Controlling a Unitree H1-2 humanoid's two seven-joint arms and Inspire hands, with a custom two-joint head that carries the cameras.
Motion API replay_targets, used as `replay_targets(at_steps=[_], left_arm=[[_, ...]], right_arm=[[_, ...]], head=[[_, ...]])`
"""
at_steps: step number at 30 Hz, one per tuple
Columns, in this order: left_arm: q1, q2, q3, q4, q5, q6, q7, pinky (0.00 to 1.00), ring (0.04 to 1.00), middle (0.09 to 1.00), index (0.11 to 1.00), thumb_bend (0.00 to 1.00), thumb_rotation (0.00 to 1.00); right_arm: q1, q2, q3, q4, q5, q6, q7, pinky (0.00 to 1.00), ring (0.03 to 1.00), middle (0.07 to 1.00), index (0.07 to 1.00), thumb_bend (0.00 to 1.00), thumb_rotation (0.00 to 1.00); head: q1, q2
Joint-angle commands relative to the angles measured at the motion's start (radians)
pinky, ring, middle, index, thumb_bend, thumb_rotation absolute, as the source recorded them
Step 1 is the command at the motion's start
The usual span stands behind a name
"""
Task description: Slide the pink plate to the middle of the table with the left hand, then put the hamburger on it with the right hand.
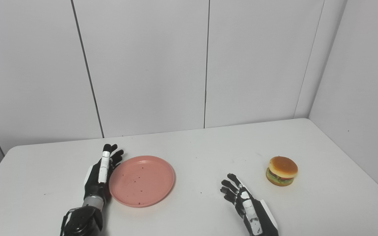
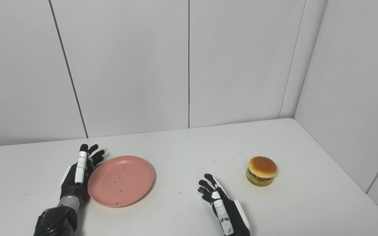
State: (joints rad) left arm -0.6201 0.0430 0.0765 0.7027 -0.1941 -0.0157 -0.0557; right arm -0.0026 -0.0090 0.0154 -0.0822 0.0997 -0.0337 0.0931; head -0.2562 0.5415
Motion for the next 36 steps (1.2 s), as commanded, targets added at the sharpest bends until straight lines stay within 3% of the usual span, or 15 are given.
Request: replay_targets(at_steps=[1, 12, 20, 28, 31, 36], left_arm=[[-0.049, -0.028, -0.002, -0.014, -0.014, 0.034, -0.023, 0.89, 0.901, 0.859, 0.868, 0.87, 0.94], [-0.042, -0.087, 0.009, -0.077, -0.032, 0.107, -0.018, 0.97, 0.920, 0.856, 0.876, 0.86, 0.95], [-0.024, -0.117, -0.006, -0.128, -0.016, 0.134, -0.010, 0.91, 0.898, 0.846, 0.862, 0.85, 0.95], [-0.011, -0.118, -0.012, -0.143, -0.016, 0.149, -0.025, 0.95, 0.908, 0.858, 0.874, 0.84, 0.95], [-0.010, -0.114, -0.007, -0.129, -0.018, 0.143, -0.027, 0.94, 0.914, 0.860, 0.871, 0.84, 0.95], [-0.008, -0.112, 0.000, -0.118, -0.017, 0.135, -0.024, 0.92, 0.916, 0.856, 0.861, 0.84, 0.94]], right_arm=[[0.004, 0.011, 0.006, -0.004, 0.001, 0.020, -0.006, 0.91, 0.870, 0.882, 0.921, 0.88, 0.99], [0.001, 0.006, 0.001, -0.006, 0.007, 0.032, -0.003, 0.91, 0.868, 0.880, 0.920, 0.89, 0.99], [0.000, 0.015, 0.005, 0.000, -0.007, 0.025, -0.011, 0.91, 0.868, 0.880, 0.920, 0.89, 0.98], [0.001, 0.030, 0.016, 0.003, -0.027, 0.020, -0.024, 0.91, 0.863, 0.875, 0.918, 0.89, 0.98], [0.003, 0.043, 0.011, 0.011, -0.046, -0.021, -0.048, 0.90, 0.857, 0.870, 0.913, 0.90, 0.97], [0.008, 0.088, -0.022, 0.036, -0.094, -0.144, -0.135, 0.78, 0.785, 0.814, 0.882, 0.80, 0.92]], head=[[0.005, 0.005], [0.002, 0.007], [-0.014, 0.004], [-0.059, -0.001], [-0.066, -0.003], [-0.069, -0.007]])
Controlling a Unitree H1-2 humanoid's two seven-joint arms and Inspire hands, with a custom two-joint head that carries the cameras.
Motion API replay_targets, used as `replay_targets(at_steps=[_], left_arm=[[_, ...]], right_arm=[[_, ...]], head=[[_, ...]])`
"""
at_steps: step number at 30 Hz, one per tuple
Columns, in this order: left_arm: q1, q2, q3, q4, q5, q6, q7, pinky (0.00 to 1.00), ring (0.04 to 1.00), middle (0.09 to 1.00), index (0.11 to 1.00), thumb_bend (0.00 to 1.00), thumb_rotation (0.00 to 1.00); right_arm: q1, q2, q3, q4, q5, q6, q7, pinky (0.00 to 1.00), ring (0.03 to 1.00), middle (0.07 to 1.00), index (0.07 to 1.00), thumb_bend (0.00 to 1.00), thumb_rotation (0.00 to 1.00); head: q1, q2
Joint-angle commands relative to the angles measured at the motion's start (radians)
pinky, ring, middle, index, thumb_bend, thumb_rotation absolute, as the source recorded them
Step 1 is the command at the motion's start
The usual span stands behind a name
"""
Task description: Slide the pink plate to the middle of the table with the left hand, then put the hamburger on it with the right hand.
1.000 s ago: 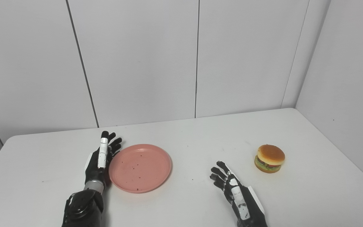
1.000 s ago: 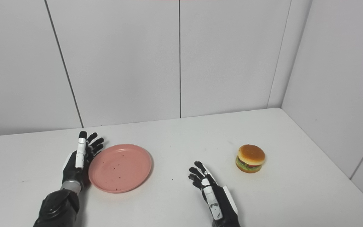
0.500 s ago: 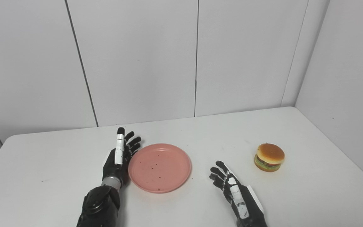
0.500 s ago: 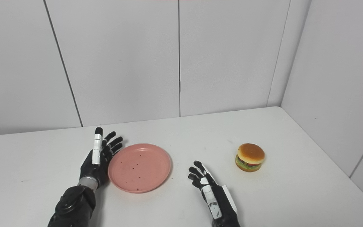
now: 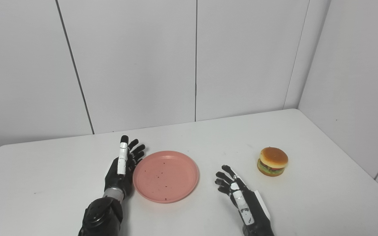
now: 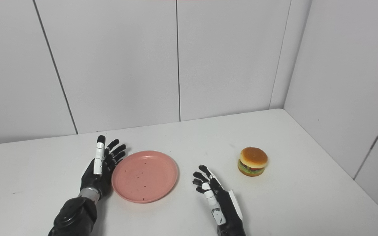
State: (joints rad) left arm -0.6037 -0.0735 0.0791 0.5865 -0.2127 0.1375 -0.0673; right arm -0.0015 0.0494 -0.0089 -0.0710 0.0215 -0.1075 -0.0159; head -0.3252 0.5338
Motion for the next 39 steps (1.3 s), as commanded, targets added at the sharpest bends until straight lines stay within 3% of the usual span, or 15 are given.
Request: replay_targets(at_steps=[1, 7, 10, 16, 21, 27, 35, 39], left_arm=[[-0.026, 0.004, -0.001, 0.004, 0.001, -0.022, -0.013, 0.92, 0.919, 0.858, 0.863, 0.84, 0.94], [-0.033, 0.007, 0.003, 0.029, -0.003, -0.038, -0.025, 0.92, 0.913, 0.855, 0.865, 0.84, 0.94], [-0.046, 0.014, 0.009, 0.060, -0.008, -0.054, -0.036, 0.93, 0.912, 0.853, 0.866, 0.84, 0.94], [-0.061, 0.030, 0.019, 0.088, -0.012, -0.069, -0.052, 0.94, 0.911, 0.847, 0.861, 0.86, 0.93], [-0.067, 0.042, 0.022, 0.108, -0.007, -0.078, -0.065, 0.94, 0.915, 0.853, 0.864, 0.87, 0.93], [-0.070, 0.043, 0.020, 0.119, -0.002, -0.084, -0.067, 0.93, 0.917, 0.856, 0.866, 0.86, 0.94], [-0.071, 0.045, 0.015, 0.113, -0.002, -0.080, -0.073, 0.95, 0.915, 0.853, 0.863, 0.86, 0.93], [-0.069, 0.043, 0.016, 0.110, -0.005, -0.074, -0.075, 0.96, 0.918, 0.854, 0.868, 0.86, 0.93]], right_arm=[[0.007, 0.035, -0.003, 0.030, -0.029, -0.089, -0.042, 0.77, 0.772, 0.804, 0.882, 0.76, 0.92], [0.001, 0.037, -0.006, 0.048, -0.122, -0.178, -0.105, 0.73, 0.764, 0.799, 0.862, 0.69, 0.94], [-0.011, 0.024, 0.005, 0.030, -0.169, -0.182, -0.109, 0.73, 0.765, 0.801, 0.853, 0.66, 0.95], [-0.032, -0.018, 0.032, -0.051, -0.251, -0.117, -0.089, 0.76, 0.805, 0.853, 0.922, 0.70, 0.99], [-0.085, -0.088, 0.031, -0.141, -0.404, -0.070, -0.077, 0.74, 0.822, 0.883, 0.915, 0.72, 1.00], [-0.154, -0.162, 0.016, -0.226, -0.543, 0.025, -0.056, 0.78, 0.813, 0.823, 0.890, 0.77, 1.00], [-0.252, -0.273, -0.005, -0.231, -0.694, 0.074, -0.047, 0.69, 0.778, 0.810, 0.840, 0.81, 0.96], [-0.288, -0.306, -0.020, -0.243, -0.734, 0.113, -0.030, 0.72, 0.802, 0.819, 0.834, 0.80, 0.96]], head=[[-0.001, 0.000], [-0.007, -0.012], [-0.010, -0.020], [-0.023, -0.027], [-0.029, -0.031], [-0.026, -0.034], [-0.021, -0.034], [-0.021, -0.034]])
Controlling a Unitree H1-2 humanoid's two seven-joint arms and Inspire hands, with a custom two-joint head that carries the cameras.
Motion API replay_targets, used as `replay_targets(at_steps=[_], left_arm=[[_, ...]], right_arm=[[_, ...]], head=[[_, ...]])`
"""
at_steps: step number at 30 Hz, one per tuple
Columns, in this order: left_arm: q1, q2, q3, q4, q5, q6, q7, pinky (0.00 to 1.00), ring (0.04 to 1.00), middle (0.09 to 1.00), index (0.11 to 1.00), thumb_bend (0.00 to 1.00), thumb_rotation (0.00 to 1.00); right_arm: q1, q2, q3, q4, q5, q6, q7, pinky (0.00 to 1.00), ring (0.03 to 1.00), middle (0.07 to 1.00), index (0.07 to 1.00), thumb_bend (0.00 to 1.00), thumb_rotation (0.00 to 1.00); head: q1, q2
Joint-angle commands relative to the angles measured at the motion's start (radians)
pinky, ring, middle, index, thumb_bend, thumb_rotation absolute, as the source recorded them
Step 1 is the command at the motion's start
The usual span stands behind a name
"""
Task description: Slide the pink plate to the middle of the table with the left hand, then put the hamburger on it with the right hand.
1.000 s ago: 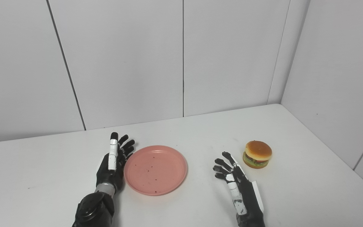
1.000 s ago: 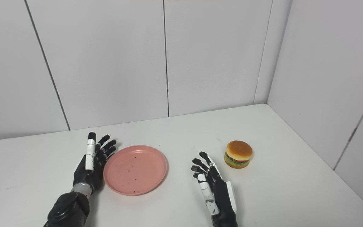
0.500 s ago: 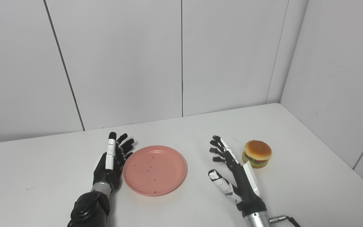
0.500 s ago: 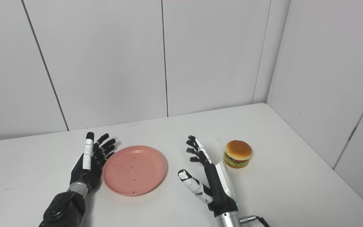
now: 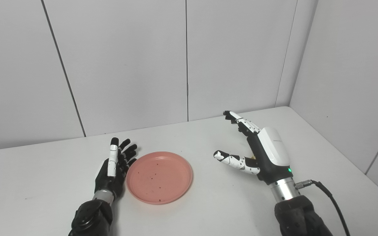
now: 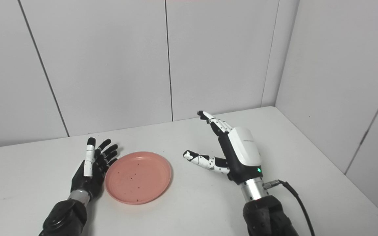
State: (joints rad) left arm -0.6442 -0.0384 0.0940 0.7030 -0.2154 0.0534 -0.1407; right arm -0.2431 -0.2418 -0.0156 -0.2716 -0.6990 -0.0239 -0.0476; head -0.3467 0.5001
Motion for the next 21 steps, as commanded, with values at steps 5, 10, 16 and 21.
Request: replay_targets(at_steps=[5, 10, 16, 21], left_arm=[[-0.022, 0.007, -0.001, -0.014, -0.003, 0.015, -0.007, 0.97, 0.921, 0.857, 0.870, 0.86, 0.93], [-0.018, 0.009, -0.002, -0.016, -0.002, 0.016, -0.010, 0.97, 0.925, 0.860, 0.879, 0.86, 0.93], [-0.012, 0.013, -0.002, -0.021, -0.002, 0.021, -0.015, 0.99, 0.927, 0.861, 0.882, 0.86, 0.93], [-0.007, 0.012, 0.001, -0.031, -0.004, 0.028, -0.015, 0.99, 0.928, 0.857, 0.885, 0.86, 0.93]], right_arm=[[-0.089, -0.050, -0.038, -0.028, -0.046, 0.035, -0.015, 0.75, 0.807, 0.815, 0.806, 0.82, 0.99], [-0.126, -0.088, -0.049, 0.001, -0.083, 0.044, -0.021, 0.74, 0.765, 0.742, 0.707, 0.81, 1.00], [-0.142, -0.121, -0.037, 0.035, -0.116, 0.081, 0.014, 0.74, 0.767, 0.741, 0.705, 0.80, 1.00], [-0.147, -0.160, -0.015, 0.057, -0.178, 0.131, 0.082, 0.77, 0.789, 0.771, 0.764, 0.81, 1.00]], head=[[0.001, 0.003], [0.000, 0.004], [0.001, 0.008], [0.002, 0.011]])
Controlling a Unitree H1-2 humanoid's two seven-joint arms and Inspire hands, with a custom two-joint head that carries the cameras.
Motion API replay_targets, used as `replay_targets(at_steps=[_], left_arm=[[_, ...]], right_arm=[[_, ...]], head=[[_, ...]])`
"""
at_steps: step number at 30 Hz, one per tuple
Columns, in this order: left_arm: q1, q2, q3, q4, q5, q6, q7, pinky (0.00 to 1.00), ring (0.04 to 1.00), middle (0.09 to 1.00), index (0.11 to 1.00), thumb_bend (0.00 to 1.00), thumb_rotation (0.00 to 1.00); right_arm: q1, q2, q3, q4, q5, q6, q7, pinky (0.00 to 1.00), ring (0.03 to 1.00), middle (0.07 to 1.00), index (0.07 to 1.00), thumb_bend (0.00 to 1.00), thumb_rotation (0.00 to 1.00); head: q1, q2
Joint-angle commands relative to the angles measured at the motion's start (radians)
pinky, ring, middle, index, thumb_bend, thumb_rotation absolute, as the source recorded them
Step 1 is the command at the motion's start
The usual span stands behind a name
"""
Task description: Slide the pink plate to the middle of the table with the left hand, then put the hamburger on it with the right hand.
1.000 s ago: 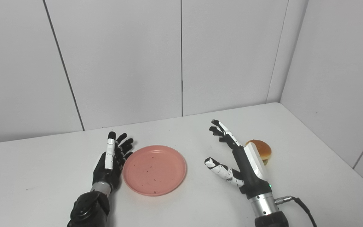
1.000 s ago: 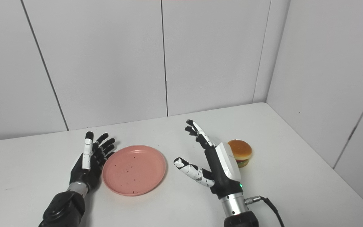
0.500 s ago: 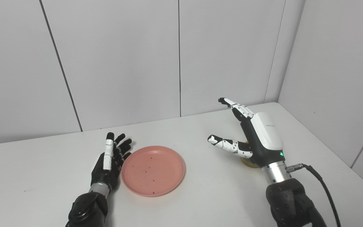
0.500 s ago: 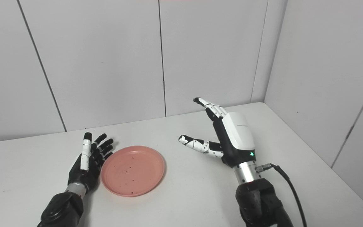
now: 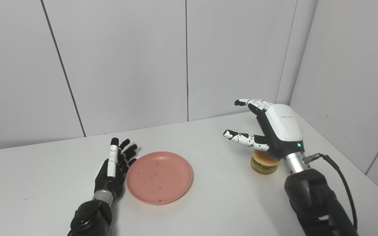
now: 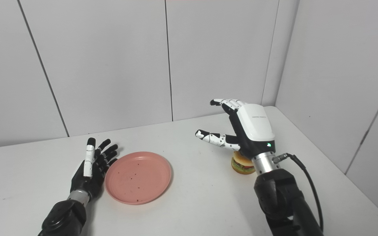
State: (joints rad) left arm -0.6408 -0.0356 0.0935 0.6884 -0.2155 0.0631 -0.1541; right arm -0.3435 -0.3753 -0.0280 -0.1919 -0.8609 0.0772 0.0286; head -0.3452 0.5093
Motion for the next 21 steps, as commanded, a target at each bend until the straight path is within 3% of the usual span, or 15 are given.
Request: replay_targets(at_steps=[1, 6, 14, 21], left_arm=[[-0.009, 0.009, 0.001, -0.018, -0.003, 0.019, -0.002, 0.99, 0.928, 0.856, 0.886, 0.86, 0.93], [-0.004, 0.011, -0.006, -0.025, 0.002, 0.020, -0.008, 0.97, 0.924, 0.860, 0.885, 0.86, 0.94], [0.001, 0.011, -0.008, -0.034, 0.002, 0.024, -0.005, 0.96, 0.915, 0.852, 0.878, 0.86, 0.93], [0.002, 0.015, -0.008, -0.035, -0.001, 0.025, -0.011, 0.97, 0.925, 0.858, 0.885, 0.87, 0.93]], right_arm=[[-0.048, -0.038, 0.003, -0.016, -0.032, 0.044, 0.027, 0.78, 0.793, 0.775, 0.769, 0.81, 1.00], [-0.054, -0.077, 0.021, 0.021, -0.062, 0.069, 0.066, 0.82, 0.812, 0.798, 0.788, 0.82, 1.00], [-0.065, -0.109, 0.036, 0.127, -0.074, 0.067, 0.030, 0.72, 0.790, 0.802, 0.789, 0.82, 0.98], [-0.097, -0.133, 0.053, 0.236, -0.072, 0.058, -0.019, 0.74, 0.798, 0.813, 0.800, 0.82, 1.00]], head=[[0.001, 0.003], [0.003, 0.005], [0.009, 0.005], [0.011, 0.004]])
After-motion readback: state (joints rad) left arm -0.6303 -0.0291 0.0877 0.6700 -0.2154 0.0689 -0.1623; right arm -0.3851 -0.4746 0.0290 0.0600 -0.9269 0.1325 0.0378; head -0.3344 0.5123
